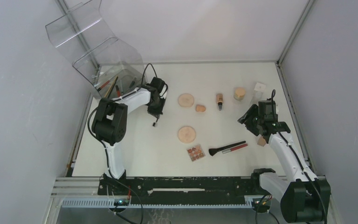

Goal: Organize the makeup
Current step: Pick up the makeup brush from the center of the board, then place the makeup brush in the storage box.

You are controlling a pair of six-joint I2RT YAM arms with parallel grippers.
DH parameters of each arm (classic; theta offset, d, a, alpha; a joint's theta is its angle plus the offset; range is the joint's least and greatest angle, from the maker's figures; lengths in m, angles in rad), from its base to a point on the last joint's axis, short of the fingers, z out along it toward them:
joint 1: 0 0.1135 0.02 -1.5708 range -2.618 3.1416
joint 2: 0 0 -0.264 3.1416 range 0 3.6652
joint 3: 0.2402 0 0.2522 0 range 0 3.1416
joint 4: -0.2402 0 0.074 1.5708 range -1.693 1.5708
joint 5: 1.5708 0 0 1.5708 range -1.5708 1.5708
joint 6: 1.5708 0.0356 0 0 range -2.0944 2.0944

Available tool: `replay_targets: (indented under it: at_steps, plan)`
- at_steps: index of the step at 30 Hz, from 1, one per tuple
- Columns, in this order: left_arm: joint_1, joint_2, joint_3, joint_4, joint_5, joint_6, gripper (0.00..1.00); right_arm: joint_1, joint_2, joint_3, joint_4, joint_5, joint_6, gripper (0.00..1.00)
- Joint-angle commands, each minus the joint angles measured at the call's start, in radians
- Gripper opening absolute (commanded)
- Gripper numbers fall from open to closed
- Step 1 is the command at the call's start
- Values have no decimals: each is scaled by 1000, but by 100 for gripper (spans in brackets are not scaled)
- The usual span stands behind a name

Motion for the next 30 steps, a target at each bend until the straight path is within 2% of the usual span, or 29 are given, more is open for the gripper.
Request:
replay_targets:
  at_steps: [1, 5, 8, 18, 23, 30]
  plan:
    - [-23, -127, 46, -89, 43, 71, 0, -4, -4, 8, 29, 6, -10, 66]
    - [-31, -216, 78, -166, 36, 122, 0, -3, 3, 8, 34, 3, -9, 66]
    - [-38, -281, 105, -237, -29, 164, 0, -4, 7, 8, 38, 0, -9, 66]
    - [-18, -461, 182, -382, -469, 337, 0, -5, 17, 8, 47, -9, -11, 65]
    - [33, -493, 181, -338, -576, 378, 0, -5, 12, 8, 44, -10, -11, 65]
    - [87, -434, 190, -185, -708, 481, 0, -4, -6, 8, 38, -11, -12, 65]
